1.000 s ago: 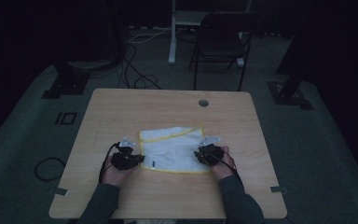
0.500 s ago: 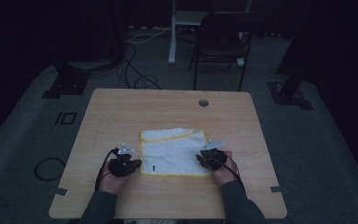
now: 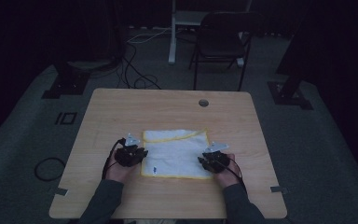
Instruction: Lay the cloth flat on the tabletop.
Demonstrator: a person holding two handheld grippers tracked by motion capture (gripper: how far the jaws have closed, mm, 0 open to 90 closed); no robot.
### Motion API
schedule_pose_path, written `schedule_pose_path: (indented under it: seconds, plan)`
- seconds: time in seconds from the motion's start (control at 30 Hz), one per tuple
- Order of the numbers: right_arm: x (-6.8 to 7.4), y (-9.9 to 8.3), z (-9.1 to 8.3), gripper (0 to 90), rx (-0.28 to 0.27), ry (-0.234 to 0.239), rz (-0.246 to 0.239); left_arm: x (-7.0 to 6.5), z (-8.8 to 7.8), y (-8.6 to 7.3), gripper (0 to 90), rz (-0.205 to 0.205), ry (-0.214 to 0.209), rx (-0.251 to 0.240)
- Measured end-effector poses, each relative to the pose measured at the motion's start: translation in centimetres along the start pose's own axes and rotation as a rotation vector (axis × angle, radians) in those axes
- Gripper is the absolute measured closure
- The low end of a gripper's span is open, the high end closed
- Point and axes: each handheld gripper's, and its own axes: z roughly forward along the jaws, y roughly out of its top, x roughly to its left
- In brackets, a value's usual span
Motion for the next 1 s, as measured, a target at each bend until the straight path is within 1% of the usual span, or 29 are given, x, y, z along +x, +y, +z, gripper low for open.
schedule_pose_path:
  seconds: [0.1,0.17,0.23,0.27,0.3,0.37,0.4,0.43,0.47,0.53,0.57,0.6,0.67,0.7,0.73,0.77,0.8,0.9,1.0]
  plan:
    - [-0.1,-0.1,0.0,68.6,0.000,0.002,0.001,1.1,0.7,0.4,71.3,-0.026,0.024,0.000]
    - [-0.1,-0.1,-0.1,68.5,-0.001,0.003,0.002,1.7,1.0,0.7,70.1,-0.038,0.026,-0.003]
    - [-0.1,-0.1,-0.1,68.6,-0.001,0.004,0.002,2.0,1.5,1.1,68.2,-0.037,0.033,0.003]
    - [-0.1,-0.1,-0.1,68.5,-0.002,0.005,0.002,2.2,1.8,1.3,66.5,-0.041,0.044,0.014]
    - [-0.2,-0.1,-0.1,68.5,-0.003,0.006,0.002,2.2,1.8,1.3,65.6,-0.041,0.044,0.014]
    - [-0.2,-0.2,-0.1,68.5,-0.003,0.007,0.002,2.6,2.7,1.6,63.2,-0.060,0.054,0.026]
    - [-0.3,-0.3,-0.2,68.5,-0.003,0.008,0.003,2.8,2.9,1.7,61.7,-0.068,0.048,0.028]
    - [-0.3,-0.3,-0.2,68.5,-0.006,0.010,0.005,2.9,3.1,1.8,60.6,-0.084,0.031,0.025]
    - [-0.4,-0.4,-0.2,68.4,-0.008,0.011,0.005,3.0,3.3,1.9,59.3,-0.090,0.004,0.029]
    - [-0.4,-0.4,-0.2,68.2,-0.010,0.015,0.013,3.0,3.6,2.1,59.6,-0.093,-0.012,0.032]
    - [-0.4,-0.4,-0.2,68.2,-0.010,0.016,0.013,2.9,3.8,2.2,62.5,-0.092,-0.022,0.036]
    - [-0.4,-0.4,-0.2,68.2,-0.010,0.016,0.013,2.9,3.9,2.4,67.4,-0.089,-0.031,0.041]
    - [-0.4,-0.4,-0.2,68.1,-0.010,0.016,0.013,2.8,3.9,2.6,80.8,-0.083,-0.039,0.040]
    - [-0.4,-0.4,-0.2,68.1,-0.010,0.016,0.013,2.8,3.9,2.6,83.7,-0.083,-0.039,0.040]
    - [-0.4,-0.4,-0.2,68.2,-0.011,0.016,0.013,2.9,3.9,2.9,83.7,-0.088,-0.046,0.042]
    - [-0.4,-0.4,-0.2,68.2,-0.010,0.017,0.012,3.1,3.6,3.2,86.0,-0.110,-0.074,0.016]
    - [-0.5,-0.4,-0.2,68.1,-0.010,0.017,0.013,3.2,3.5,3.4,86.2,-0.122,-0.082,0.002]
    - [-0.5,-0.5,-0.2,68.2,-0.011,0.019,0.012,4.0,3.4,4.1,86.3,-0.162,-0.083,-0.032]
    - [-0.5,-0.5,-0.2,68.2,-0.010,0.019,0.012,4.9,3.7,4.6,86.3,-0.203,-0.079,-0.058]
